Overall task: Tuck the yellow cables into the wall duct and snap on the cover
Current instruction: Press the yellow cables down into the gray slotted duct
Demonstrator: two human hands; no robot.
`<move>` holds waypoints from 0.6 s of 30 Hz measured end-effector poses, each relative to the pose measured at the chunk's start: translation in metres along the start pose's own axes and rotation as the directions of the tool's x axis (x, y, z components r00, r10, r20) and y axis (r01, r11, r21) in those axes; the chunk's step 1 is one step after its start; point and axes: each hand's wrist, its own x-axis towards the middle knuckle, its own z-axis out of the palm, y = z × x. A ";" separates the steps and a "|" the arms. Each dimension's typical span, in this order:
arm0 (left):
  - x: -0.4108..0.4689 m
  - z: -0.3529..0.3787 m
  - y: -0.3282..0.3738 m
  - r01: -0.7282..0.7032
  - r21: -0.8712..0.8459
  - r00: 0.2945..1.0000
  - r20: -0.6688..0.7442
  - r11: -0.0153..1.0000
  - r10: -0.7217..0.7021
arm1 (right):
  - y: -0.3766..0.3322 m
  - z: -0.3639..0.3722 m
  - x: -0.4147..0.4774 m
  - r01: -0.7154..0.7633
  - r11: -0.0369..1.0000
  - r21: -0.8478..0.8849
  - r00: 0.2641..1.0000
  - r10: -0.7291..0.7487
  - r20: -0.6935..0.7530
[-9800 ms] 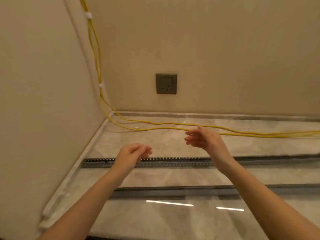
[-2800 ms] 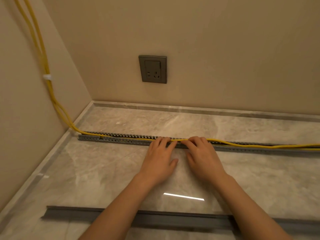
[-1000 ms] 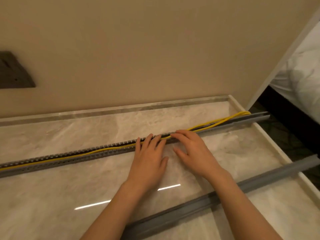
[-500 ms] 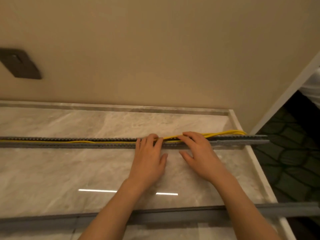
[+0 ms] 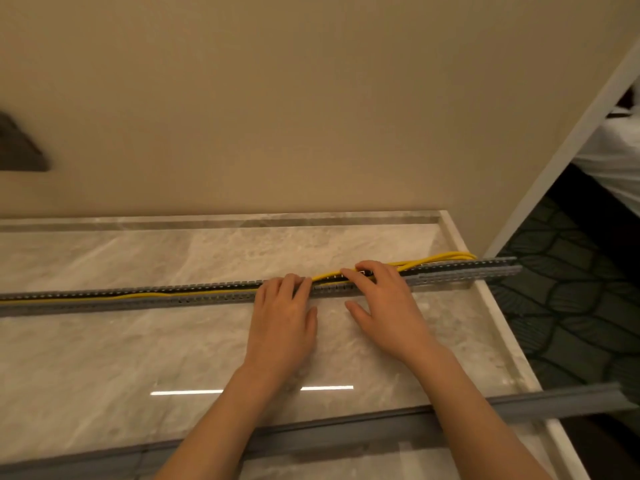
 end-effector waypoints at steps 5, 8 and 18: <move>-0.004 0.002 -0.003 -0.016 0.027 1.000 0.004 1.000 0.016 | -0.003 0.001 -0.002 -0.023 0.999 0.032 1.000 0.023 -0.007; -0.004 0.005 -0.005 -0.022 0.041 1.000 0.019 0.999 0.021 | -0.006 0.001 -0.003 -0.037 0.999 0.038 0.999 0.037 -0.003; -0.001 0.010 -0.009 -0.016 0.061 0.999 0.032 0.998 0.014 | -0.014 -0.003 -0.005 -0.041 0.999 -0.005 0.999 0.041 0.014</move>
